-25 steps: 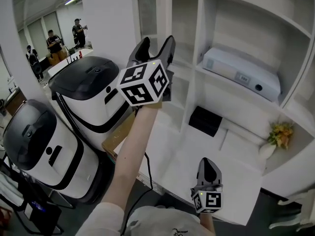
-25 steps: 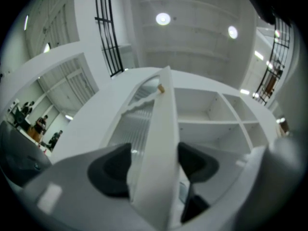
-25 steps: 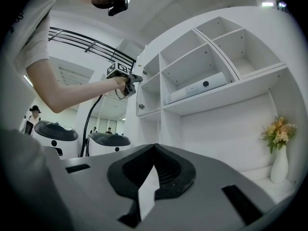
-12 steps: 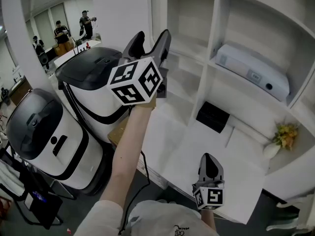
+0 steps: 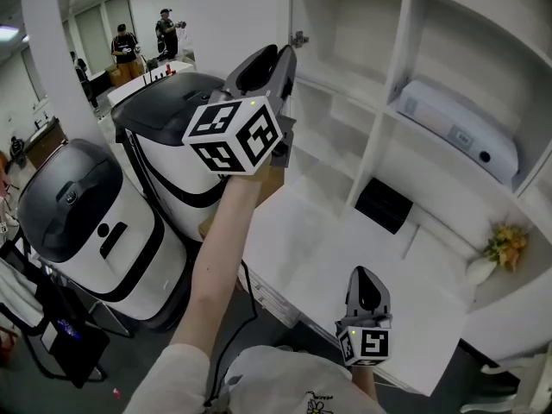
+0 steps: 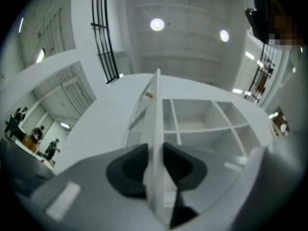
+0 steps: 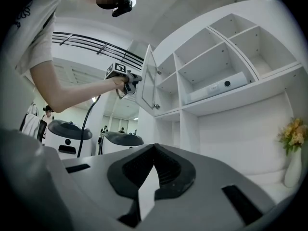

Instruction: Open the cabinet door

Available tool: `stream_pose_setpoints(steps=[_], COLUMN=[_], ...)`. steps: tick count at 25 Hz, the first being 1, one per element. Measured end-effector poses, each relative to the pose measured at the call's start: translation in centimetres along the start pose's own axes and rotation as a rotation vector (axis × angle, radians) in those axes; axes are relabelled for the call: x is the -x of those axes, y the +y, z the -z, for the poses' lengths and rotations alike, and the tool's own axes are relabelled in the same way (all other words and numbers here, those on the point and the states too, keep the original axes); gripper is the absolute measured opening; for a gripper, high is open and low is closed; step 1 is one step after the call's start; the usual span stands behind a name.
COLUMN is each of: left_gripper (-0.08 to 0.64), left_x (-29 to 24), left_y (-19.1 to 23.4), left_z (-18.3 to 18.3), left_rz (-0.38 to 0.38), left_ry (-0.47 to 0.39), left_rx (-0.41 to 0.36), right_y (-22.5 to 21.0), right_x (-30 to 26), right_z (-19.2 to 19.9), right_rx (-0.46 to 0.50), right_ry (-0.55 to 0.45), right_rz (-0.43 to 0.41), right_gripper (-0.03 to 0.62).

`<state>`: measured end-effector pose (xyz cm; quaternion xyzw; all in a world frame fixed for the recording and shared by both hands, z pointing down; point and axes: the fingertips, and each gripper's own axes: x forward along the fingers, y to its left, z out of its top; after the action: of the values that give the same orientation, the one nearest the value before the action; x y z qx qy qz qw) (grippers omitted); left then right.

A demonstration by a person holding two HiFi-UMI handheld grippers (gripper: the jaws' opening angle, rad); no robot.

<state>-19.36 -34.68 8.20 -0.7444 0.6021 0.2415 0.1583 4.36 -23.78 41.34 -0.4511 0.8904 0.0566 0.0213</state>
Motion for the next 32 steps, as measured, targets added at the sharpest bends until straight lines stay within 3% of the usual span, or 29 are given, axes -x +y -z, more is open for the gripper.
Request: stream_pose_setpoints(steps=[6, 16, 22, 32], left_gripper=[0.091, 0.077, 0.069, 0.070], left_x=[0.8, 1.9, 2.6, 3.1], left_y=[1.4, 3.7, 6.3, 8.4], left_z=[-0.6, -1.4, -1.9, -2.3], left_rz=[-0.048, -0.105, -0.160, -0.182], left_ry=[0.003, 0.043, 0.065, 0.082], left_rx=[-0.067, -0.153, -0.180, -0.208], right_y=[0.0, 2.6, 3.7, 7.7], right_x=[-0.3, -2.5, -4.4, -8.8], right_z=[0.2, -0.7, -2.2, -5.3], right_rx=[-0.009, 0.016, 0.052, 0.098], right_ry=[0.001, -0.023, -0.053, -0.092], right_rz=[-0.005, -0.099, -0.150, -0.248], right_gripper=[0.000, 0.000, 0.000, -0.002])
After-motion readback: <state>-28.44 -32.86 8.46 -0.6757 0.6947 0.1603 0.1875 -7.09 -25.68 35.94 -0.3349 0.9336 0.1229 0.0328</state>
